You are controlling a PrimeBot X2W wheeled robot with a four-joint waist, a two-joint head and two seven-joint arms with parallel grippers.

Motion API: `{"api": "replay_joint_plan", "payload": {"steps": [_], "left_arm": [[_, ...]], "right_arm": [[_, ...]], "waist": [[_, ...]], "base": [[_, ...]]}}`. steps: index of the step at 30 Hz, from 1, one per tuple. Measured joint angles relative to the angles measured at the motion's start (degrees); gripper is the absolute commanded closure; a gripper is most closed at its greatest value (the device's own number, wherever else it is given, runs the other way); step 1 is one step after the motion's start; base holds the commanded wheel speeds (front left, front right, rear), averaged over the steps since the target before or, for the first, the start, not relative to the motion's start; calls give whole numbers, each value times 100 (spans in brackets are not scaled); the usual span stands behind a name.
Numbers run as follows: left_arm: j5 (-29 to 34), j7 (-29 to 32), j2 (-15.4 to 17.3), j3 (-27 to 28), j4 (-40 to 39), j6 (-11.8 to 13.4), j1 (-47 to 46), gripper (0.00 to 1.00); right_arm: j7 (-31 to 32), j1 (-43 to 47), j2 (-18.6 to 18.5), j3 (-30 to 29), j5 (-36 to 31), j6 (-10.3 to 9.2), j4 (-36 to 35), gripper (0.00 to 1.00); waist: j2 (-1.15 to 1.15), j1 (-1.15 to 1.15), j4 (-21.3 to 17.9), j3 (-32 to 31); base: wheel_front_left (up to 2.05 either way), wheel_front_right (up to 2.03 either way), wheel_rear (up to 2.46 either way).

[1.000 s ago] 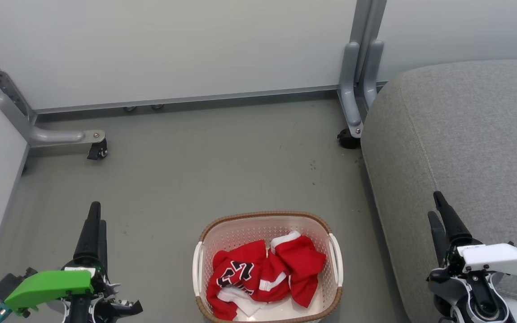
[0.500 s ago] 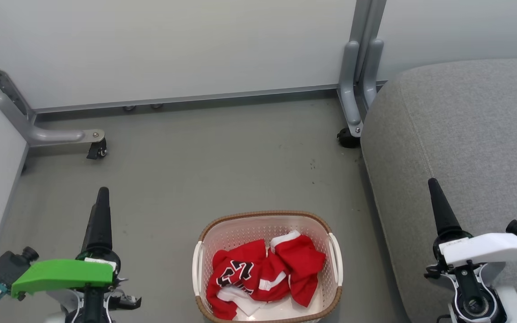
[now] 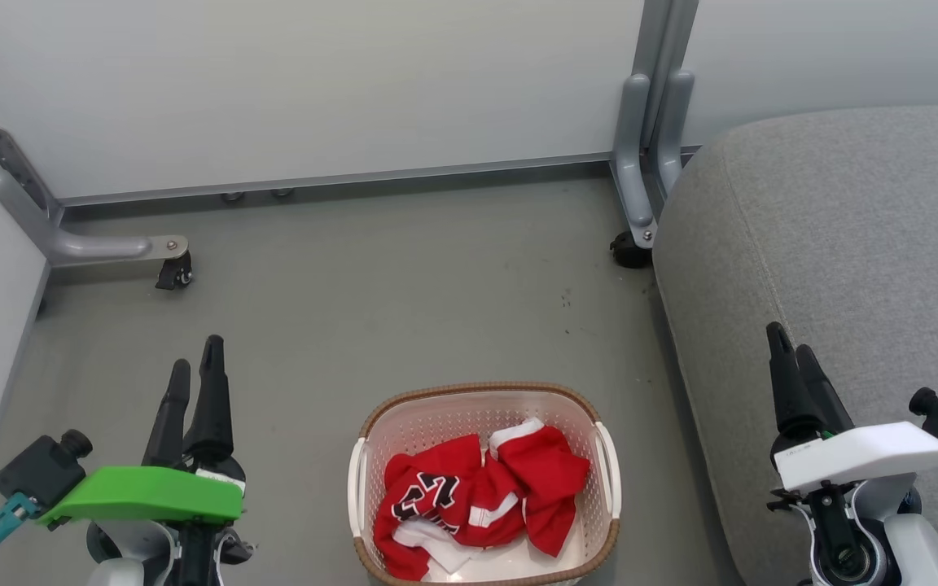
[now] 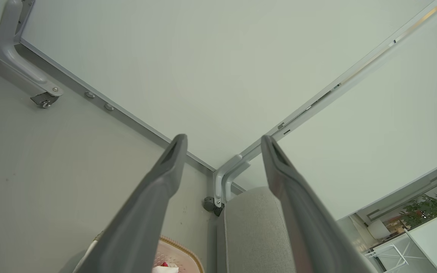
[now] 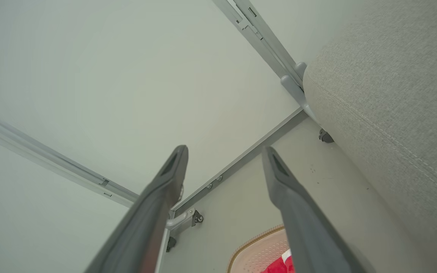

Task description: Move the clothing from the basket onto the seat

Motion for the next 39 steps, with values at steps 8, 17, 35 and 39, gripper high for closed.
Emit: {"api": "replay_joint_plan", "payload": {"steps": [8,17,35,39], "left_arm": [[636,-153,15,-89,22,0,15,0],[1305,-301,19,-193,123,-1,24,0],[2474,-564,19,-280,302,-1,64,0],[2695,-626,18,-307,341,-1,69,0]], "right_arm": [[-143,21,-18,92,-706,1,-29,0],[-303,24,-37,199,-1410,1,-16,0],[-560,24,-37,348,-2574,1,192,0],[-617,24,-32,368,-2793,1,233,0]], "waist": [[0,0,-9,5],[0,0,-9,9],[0,0,-10,-6],[0,0,-13,-4]], "base": [[0,0,0],[0,0,0],[0,0,0],[0,0,0]]}}
